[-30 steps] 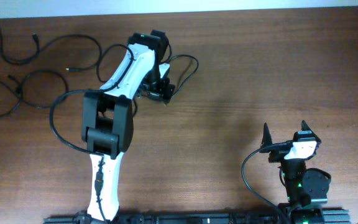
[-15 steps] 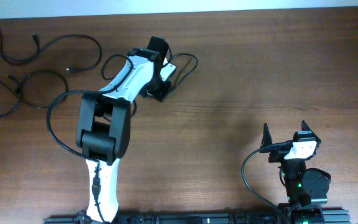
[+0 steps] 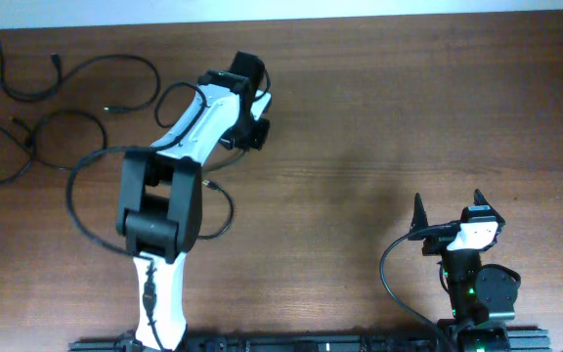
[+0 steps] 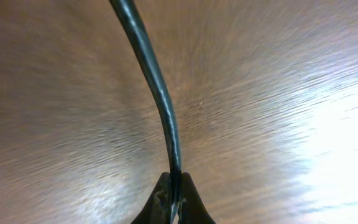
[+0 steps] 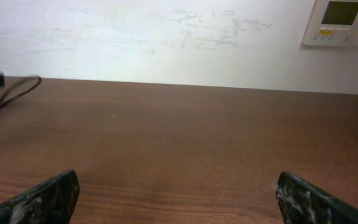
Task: Untangle cables
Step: 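Drag the remaining cable from the centre toward the left side, then lower the cable near the other cables at the left and release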
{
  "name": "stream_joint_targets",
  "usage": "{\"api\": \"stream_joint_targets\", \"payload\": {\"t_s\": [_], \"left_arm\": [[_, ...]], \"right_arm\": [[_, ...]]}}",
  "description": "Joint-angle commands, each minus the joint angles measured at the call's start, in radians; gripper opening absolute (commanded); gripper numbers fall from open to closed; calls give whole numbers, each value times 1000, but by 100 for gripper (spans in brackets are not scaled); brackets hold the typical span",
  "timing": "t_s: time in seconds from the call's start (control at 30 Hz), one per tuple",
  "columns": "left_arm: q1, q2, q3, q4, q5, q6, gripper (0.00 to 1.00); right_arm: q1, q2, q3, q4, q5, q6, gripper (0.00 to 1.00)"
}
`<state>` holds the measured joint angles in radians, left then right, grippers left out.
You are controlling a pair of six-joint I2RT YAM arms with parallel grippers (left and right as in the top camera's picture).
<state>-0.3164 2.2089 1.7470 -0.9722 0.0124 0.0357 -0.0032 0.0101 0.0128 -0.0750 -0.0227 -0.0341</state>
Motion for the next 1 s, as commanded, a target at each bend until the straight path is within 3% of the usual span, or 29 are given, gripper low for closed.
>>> {"api": "stream_joint_targets", "payload": {"t_s": [0.0, 0.27, 0.37, 0.5, 0.57, 0.67, 0.8, 0.97], "left_arm": [[17, -173, 34, 22, 18, -68, 0], [29, -311, 43, 26, 11, -129, 0], [66, -402, 51, 26, -132, -347, 0], [185, -517, 51, 7, -141, -476, 0], [272, -558, 51, -48, -141, -665, 0], [392, -575, 51, -126, -141, -841, 0], [500, -575, 51, -159, -148, -885, 0], [669, -573, 51, -263, -205, -1108, 0]], "right_arm": [[-4, -6, -7, -3, 5, -3, 98], [-3, -6, -7, -3, 5, -3, 98], [-4, -6, -7, -3, 5, -3, 98], [-4, -6, -7, -3, 5, -3, 98], [-4, -6, -7, -3, 5, -3, 98], [-4, -6, -7, -3, 5, -3, 98], [-4, -6, -7, -3, 5, -3, 98], [-4, -6, -7, -3, 5, -3, 98]]}}
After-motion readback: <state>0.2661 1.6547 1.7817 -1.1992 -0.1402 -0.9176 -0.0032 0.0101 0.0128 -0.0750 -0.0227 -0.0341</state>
